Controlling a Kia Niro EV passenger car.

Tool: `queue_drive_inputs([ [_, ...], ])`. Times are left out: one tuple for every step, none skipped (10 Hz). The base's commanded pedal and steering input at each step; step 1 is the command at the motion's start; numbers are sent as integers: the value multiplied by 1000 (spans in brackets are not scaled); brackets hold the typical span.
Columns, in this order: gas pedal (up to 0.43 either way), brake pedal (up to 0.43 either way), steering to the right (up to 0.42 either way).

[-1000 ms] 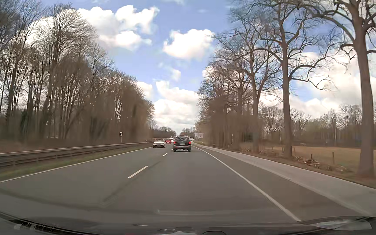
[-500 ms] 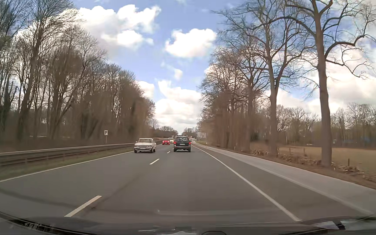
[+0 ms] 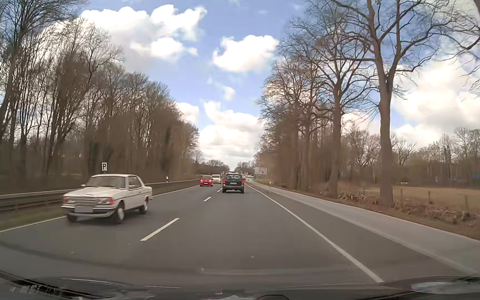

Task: Follow the waypoints while adhering to traffic rules and regulations

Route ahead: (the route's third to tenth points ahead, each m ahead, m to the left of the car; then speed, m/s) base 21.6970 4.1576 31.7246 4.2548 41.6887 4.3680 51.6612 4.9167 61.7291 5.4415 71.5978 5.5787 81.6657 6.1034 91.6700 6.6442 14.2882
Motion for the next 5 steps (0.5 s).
queue_drive_inputs([
  [189,0,-4],
  [189,0,-4],
  [197,0,-4],
  [209,0,-4],
  [220,0,-4],
])
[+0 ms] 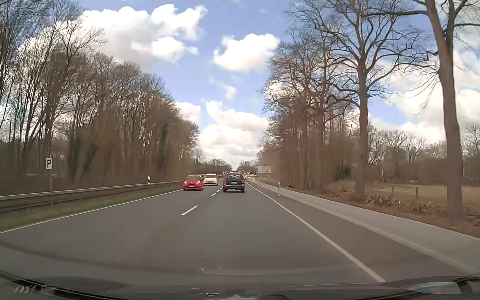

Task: Follow the waypoints while adhering to traffic rules and regulations

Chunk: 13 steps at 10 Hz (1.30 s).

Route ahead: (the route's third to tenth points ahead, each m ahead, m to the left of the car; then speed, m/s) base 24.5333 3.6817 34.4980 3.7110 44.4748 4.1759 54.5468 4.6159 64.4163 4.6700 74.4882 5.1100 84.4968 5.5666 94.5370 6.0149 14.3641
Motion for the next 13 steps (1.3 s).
queue_drive_inputs([
  [228,0,-4],
  [240,0,-4],
  [240,0,-4],
  [240,0,-4],
  [248,0,-4],
  [248,0,-4],
  [248,0,-4],
  [248,0,-4],
  [248,0,-4],
  [240,0,-4],
  [240,0,-4],
  [240,0,-4],
  [240,0,-4],
])
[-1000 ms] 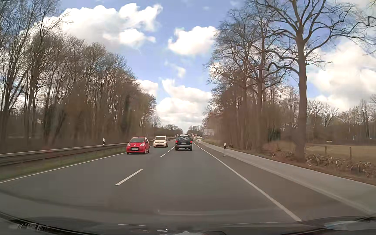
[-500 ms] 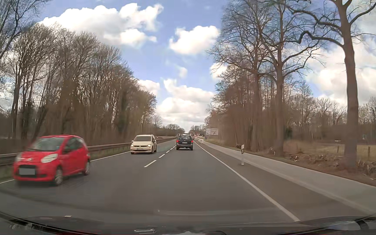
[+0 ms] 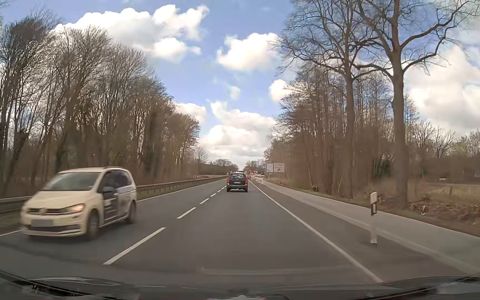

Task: Follow the waypoints while adhering to traffic rules and regulations

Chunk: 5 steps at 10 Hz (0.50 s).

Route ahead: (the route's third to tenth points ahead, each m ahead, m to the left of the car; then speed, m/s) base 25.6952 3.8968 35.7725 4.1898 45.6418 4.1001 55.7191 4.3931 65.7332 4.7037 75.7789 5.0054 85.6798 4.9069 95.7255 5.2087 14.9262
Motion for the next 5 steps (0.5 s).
queue_drive_inputs([
  [228,0,-4],
  [228,0,-4],
  [228,0,-4],
  [228,0,-4],
  [220,0,-4],
])
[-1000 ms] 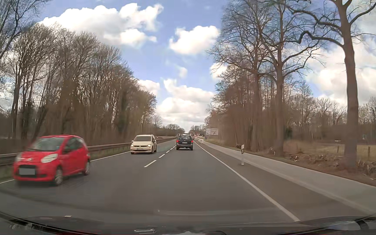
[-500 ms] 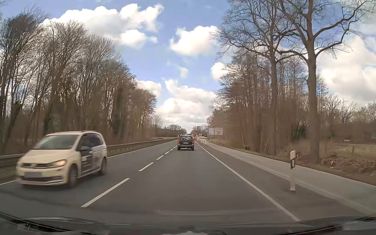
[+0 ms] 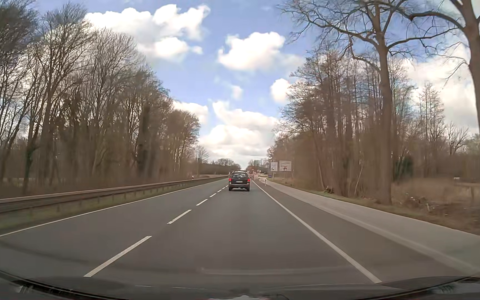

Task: Follow the waypoints while adhering to traffic rules and regulations

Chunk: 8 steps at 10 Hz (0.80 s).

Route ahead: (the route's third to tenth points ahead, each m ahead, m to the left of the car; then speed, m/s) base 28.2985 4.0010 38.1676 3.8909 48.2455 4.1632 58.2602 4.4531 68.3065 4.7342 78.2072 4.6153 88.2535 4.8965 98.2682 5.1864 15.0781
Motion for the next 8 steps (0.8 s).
queue_drive_inputs([
  [220,0,-3],
  [220,0,-2],
  [220,0,-3],
  [220,0,-2],
  [197,0,-2],
  [197,0,-2],
  [197,0,-2],
  [189,0,-3],
])
